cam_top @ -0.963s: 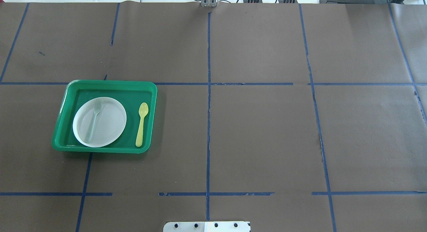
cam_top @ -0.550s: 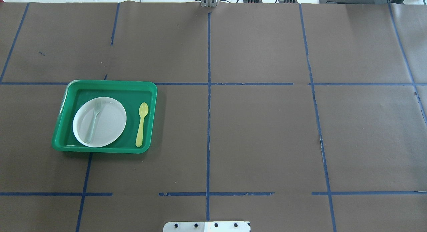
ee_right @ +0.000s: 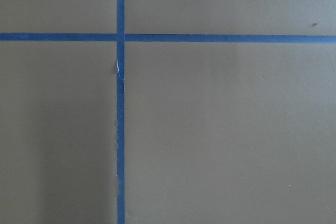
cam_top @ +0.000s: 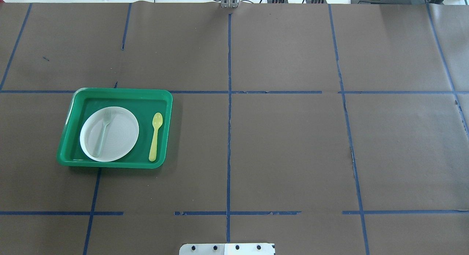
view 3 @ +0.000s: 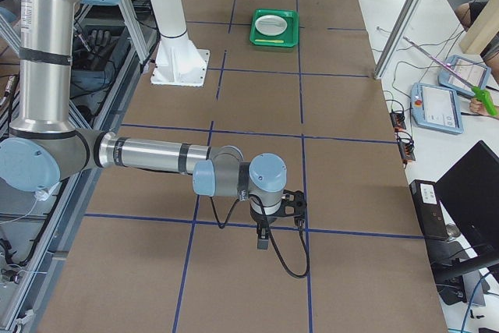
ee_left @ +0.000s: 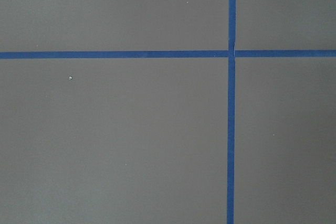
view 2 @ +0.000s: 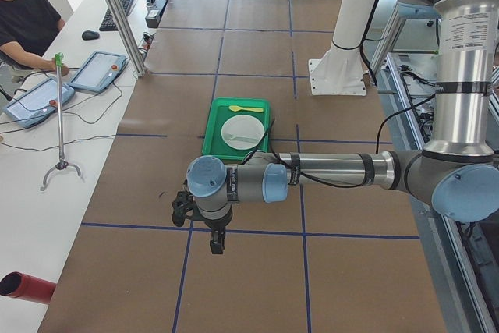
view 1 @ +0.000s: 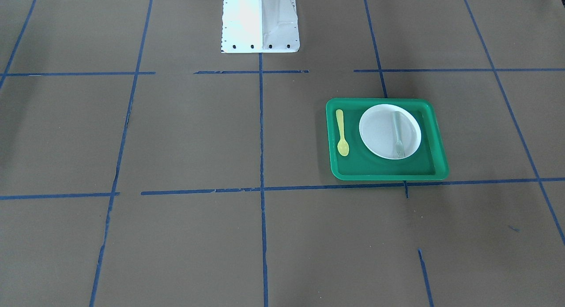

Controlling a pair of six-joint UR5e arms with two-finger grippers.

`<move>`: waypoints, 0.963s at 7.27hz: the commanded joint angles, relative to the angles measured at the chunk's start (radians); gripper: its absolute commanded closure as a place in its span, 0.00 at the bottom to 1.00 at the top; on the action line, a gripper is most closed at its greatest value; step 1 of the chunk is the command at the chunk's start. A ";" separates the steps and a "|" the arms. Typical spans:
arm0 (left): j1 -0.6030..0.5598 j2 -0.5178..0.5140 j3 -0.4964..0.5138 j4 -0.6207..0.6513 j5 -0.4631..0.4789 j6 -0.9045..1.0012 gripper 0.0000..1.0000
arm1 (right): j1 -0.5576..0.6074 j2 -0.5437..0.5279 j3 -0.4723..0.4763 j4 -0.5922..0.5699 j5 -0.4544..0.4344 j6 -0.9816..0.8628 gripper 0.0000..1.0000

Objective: Place spoon

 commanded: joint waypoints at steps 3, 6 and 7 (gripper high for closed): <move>0.039 0.002 -0.002 -0.022 -0.021 0.007 0.00 | 0.000 0.000 0.000 0.000 0.000 -0.001 0.00; 0.039 -0.001 0.000 -0.022 -0.021 0.007 0.00 | 0.000 0.000 0.000 0.000 0.000 0.000 0.00; 0.037 -0.001 -0.003 -0.022 -0.021 0.007 0.00 | 0.000 0.000 0.000 0.000 0.000 0.000 0.00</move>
